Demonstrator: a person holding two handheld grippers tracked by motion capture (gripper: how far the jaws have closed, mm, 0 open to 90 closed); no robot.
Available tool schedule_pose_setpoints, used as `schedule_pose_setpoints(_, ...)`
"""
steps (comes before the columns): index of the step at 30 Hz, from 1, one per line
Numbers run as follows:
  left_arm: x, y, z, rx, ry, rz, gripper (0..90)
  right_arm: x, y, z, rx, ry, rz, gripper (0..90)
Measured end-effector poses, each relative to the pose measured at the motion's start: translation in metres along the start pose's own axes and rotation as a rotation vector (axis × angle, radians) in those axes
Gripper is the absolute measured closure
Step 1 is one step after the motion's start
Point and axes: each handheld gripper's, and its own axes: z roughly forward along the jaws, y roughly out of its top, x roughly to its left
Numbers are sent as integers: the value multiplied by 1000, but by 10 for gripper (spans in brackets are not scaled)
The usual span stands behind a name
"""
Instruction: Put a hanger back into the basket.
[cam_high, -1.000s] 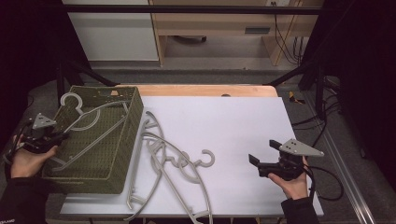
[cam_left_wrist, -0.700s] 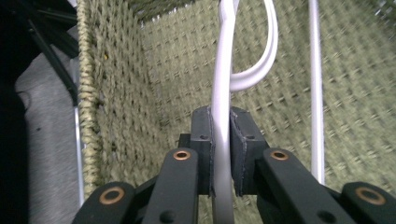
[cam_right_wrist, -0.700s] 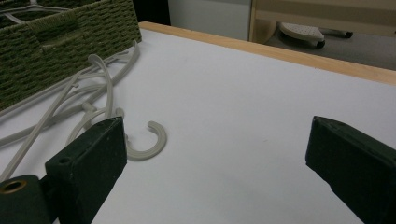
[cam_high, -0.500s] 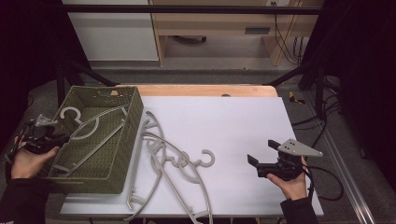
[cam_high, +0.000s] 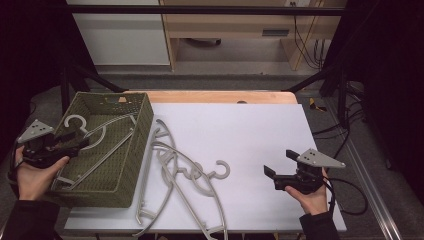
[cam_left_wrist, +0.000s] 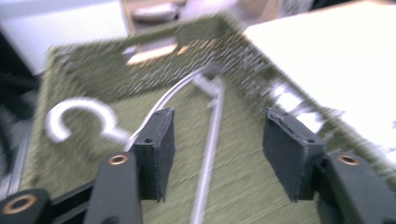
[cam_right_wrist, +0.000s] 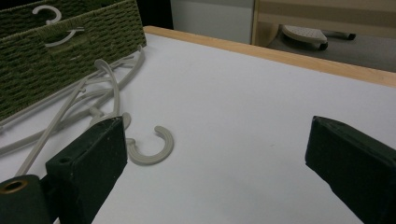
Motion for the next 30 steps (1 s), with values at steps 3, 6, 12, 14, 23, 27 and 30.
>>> schedule_pose_setpoints(3,-11,1,-1,-47,-28,-7,355,0,0,-1,-3,2,0,58)
schedule_pose_setpoints(6,-33,3,1,-102,-78,-20,311,1,1,-2,-7,-2,3,59)
schedule_pose_setpoints(12,-66,0,6,-138,-136,0,202,3,2,-1,-2,0,5,56)
schedule_pose_setpoints(14,-74,-5,9,-148,-151,0,178,3,2,-1,0,1,5,55)
schedule_pose_setpoints(23,-94,-15,15,-127,-209,37,140,8,2,2,13,9,2,58)
schedule_pose_setpoints(27,-99,-18,14,-130,-229,48,126,12,3,4,17,15,-1,58)
schedule_pose_setpoints(30,-102,-19,15,-130,-230,58,117,15,3,5,22,25,1,59)
